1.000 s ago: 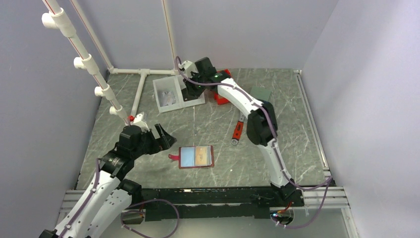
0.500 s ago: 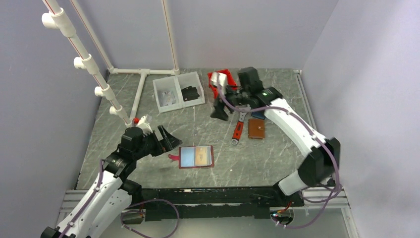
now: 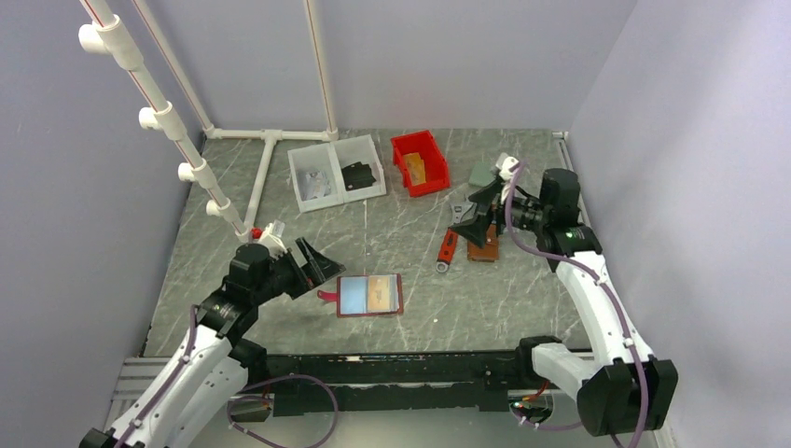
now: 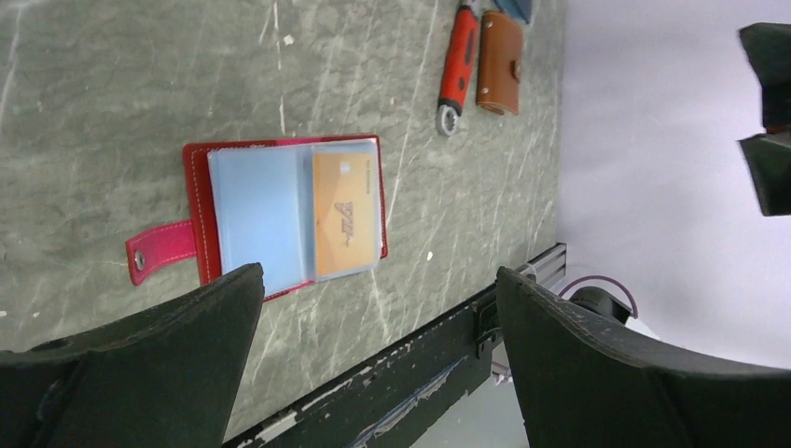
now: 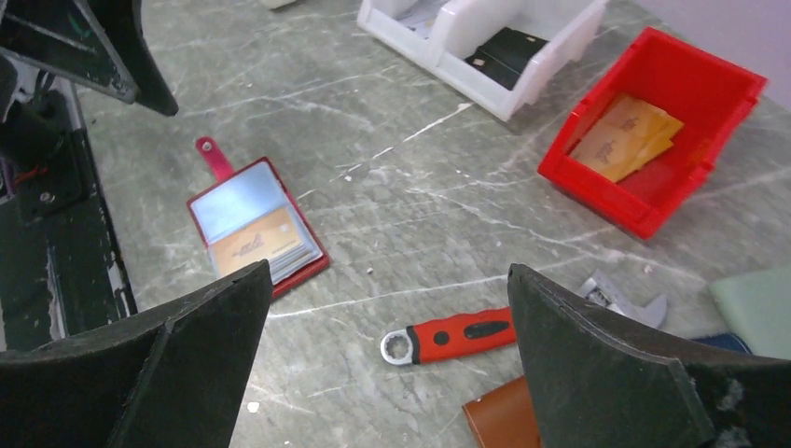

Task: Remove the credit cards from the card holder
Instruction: Remove the credit card from the card holder.

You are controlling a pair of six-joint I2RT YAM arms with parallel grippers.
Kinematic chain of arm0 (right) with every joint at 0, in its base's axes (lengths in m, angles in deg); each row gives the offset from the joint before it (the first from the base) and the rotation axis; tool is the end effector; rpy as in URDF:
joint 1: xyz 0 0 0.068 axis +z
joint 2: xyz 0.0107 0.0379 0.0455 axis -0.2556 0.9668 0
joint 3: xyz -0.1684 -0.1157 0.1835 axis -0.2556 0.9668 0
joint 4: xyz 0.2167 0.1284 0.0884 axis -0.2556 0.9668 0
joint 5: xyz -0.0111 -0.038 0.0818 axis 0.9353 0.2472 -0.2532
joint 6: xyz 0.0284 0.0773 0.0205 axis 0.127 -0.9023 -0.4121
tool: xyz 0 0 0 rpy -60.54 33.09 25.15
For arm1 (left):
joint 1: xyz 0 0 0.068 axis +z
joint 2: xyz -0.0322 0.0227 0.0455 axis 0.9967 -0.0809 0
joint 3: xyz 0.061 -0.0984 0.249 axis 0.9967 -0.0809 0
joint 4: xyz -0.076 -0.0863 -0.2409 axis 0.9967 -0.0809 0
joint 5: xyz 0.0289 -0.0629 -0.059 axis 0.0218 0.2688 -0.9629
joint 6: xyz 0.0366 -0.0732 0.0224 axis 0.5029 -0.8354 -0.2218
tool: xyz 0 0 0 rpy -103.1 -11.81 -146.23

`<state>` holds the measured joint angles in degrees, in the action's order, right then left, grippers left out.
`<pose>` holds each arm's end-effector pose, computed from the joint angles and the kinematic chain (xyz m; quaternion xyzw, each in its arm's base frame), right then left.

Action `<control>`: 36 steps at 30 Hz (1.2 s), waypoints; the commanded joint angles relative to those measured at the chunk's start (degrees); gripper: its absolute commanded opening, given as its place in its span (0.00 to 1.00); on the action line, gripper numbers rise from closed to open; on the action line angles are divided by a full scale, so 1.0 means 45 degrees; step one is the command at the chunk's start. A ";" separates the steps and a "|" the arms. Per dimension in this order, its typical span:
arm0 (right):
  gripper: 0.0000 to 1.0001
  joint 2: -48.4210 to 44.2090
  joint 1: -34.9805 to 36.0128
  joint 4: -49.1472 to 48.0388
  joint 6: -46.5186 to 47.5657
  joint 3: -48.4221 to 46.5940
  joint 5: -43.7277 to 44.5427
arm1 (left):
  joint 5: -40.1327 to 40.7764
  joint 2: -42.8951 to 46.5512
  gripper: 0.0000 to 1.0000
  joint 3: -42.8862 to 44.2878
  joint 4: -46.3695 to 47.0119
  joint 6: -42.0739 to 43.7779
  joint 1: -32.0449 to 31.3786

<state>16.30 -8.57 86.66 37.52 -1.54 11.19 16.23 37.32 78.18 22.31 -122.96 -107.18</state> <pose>0.2419 0.0868 0.3154 -0.3853 0.6943 0.3372 0.5058 0.1599 -0.0894 0.2109 -0.1526 0.8299 -0.4268 0.3253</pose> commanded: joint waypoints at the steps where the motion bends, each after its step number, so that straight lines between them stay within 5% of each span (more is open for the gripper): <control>1: 0.99 -0.0710 -0.0923 -0.1864 -0.1528 0.0837 -0.1113 | -0.0574 -0.1051 0.99 0.1068 -0.0553 0.0352 0.0004; 10: 0.99 -0.0930 -0.1994 -0.1142 -0.1429 0.1346 -0.1767 | -0.1447 -0.2300 0.99 0.1294 -0.0488 0.0750 -0.0013; 25: 0.99 -0.0233 -0.2020 -0.0206 -0.0095 0.1141 -0.1941 | -0.0461 -0.2549 0.99 0.1375 -0.1502 0.1940 -0.0601; 36: 0.99 0.0416 -0.2012 0.0392 0.0796 0.1078 -0.1767 | -0.1111 -0.2765 0.99 0.0154 0.1117 0.1453 -0.0775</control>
<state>16.80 -17.51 87.69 38.04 4.63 4.21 13.30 25.34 79.93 21.04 -116.08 -110.49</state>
